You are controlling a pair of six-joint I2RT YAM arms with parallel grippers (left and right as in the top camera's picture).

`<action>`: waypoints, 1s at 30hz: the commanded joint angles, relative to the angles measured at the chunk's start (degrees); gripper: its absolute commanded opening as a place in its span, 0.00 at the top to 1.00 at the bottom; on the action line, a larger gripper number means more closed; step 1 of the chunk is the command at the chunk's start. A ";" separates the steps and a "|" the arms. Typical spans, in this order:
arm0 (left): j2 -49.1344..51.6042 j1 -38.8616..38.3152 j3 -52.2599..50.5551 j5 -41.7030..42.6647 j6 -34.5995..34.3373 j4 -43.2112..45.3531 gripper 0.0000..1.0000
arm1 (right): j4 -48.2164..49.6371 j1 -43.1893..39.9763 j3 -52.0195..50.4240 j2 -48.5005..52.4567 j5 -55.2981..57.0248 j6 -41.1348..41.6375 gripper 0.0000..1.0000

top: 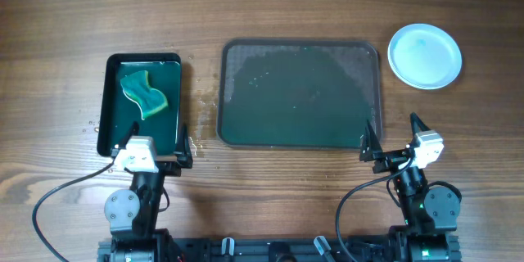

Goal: Clean dirty plates on tray and stack at the side

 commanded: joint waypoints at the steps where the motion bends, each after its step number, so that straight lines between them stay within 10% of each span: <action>1: -0.57 -0.07 -0.37 -2.23 1.73 -0.59 0.00 | 0.13 -0.28 -0.09 -0.68 -1.29 0.31 0.00; 30: -0.46 -0.15 -0.37 -7.82 2.14 -0.83 0.00 | 0.13 -0.28 -0.09 -0.68 -1.29 0.28 0.00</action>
